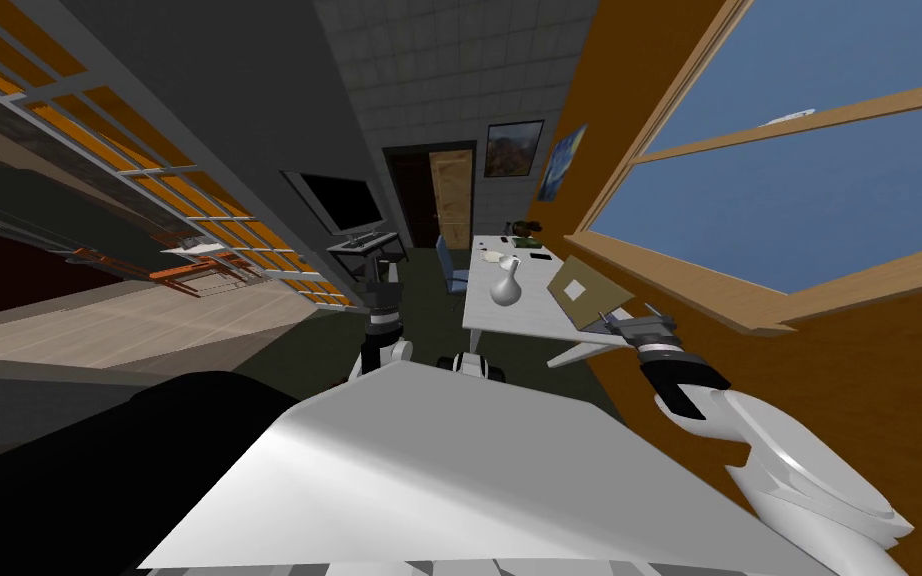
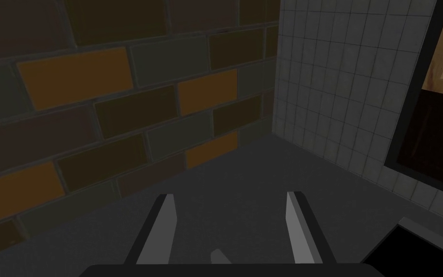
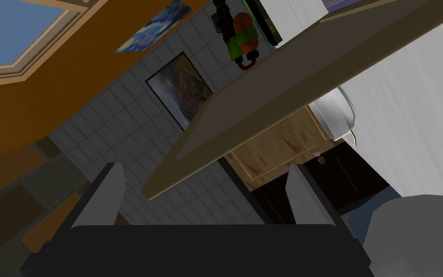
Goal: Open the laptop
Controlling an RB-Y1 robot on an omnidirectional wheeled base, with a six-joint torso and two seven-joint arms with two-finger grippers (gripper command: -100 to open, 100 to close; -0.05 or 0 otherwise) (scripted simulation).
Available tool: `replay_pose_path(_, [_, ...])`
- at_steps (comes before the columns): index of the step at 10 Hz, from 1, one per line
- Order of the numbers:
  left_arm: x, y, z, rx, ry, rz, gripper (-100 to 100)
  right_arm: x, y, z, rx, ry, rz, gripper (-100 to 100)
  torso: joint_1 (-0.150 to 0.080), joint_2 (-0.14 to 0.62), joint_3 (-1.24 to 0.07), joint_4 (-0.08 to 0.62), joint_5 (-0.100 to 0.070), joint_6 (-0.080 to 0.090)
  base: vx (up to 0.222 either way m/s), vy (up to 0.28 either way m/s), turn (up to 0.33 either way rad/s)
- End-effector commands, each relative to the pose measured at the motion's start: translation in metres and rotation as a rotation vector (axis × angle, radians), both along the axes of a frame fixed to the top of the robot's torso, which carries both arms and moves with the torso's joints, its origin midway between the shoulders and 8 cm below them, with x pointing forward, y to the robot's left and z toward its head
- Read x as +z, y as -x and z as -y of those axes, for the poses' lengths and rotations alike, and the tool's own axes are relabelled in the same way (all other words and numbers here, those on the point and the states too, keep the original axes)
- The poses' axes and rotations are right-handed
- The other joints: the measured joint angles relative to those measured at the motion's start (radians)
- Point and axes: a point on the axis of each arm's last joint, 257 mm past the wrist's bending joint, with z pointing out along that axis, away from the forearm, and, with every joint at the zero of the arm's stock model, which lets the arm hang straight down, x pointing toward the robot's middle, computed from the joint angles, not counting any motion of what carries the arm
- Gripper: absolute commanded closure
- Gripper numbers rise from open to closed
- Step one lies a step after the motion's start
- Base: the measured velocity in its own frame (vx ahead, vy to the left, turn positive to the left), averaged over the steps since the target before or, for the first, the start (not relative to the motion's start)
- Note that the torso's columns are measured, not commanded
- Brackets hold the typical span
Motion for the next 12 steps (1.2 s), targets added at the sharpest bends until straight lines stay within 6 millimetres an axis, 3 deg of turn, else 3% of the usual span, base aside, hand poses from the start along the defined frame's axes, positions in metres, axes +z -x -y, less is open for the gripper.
replay_pose_path(1, [0.000, 0.000, 0.000, 0.000, 0.000, 0.000, 0, 0.009, -0.001, 0.025, -0.046, 0.123, -0.025, -100, 0.002, -0.001, 0.000, 0.000, 0.000, 0.000, 0.045, 0.114, 0.016])
replay_pose_path(2, [0.000, 0.000, 0.000, 0.000, 0.000, 0.000, 0, 0.008, 0.000, 0.019, -0.036, 0.096, -0.019, -100, 0.002, -0.001, -0.001, 0.000, 0.001, 0.000, 0.019, 0.049, 0.000])
replay_pose_path(4, [0.000, 0.000, 0.000, 0.000, 0.000, 0.000, 0, 0.015, 0.003, 0.039, -0.046, 0.105, -0.020, -100, -0.001, -0.002, -0.001, -0.001, -0.001, 0.000, 0.085, 0.043, 0.030])
replay_pose_path(5, [0.000, 0.000, 0.000, 0.000, 0.000, 0.000, 0, 0.013, 0.003, 0.035, -0.046, 0.104, -0.021, -100, 0.001, -0.005, -0.003, -0.001, 0.000, 0.000, 0.055, 0.020, 0.005])
replay_pose_path(6, [0.000, 0.000, 0.000, 0.000, 0.000, 0.000, 0, 0.009, 0.000, 0.022, -0.040, 0.102, -0.020, 100, 0.000, -0.001, -0.001, -0.001, 0.000, 0.000, -0.052, -0.038, -0.046])
replay_pose_path(9, [0.000, 0.000, 0.000, 0.000, 0.000, 0.000, 0, 0.019, -0.007, 0.038, -0.016, 0.037, -0.011, 100, -0.003, -0.004, -0.001, -0.004, -0.005, 0.001, -0.002, -0.005, -0.016])
replay_pose_path(12, [0.000, 0.000, 0.000, 0.000, 0.000, 0.000, 0, 0.010, -0.006, 0.051, -0.020, -0.007, -0.028, 100, -0.007, -0.008, -0.004, -0.005, -0.006, 0.000, 0.012, 0.011, -0.018])
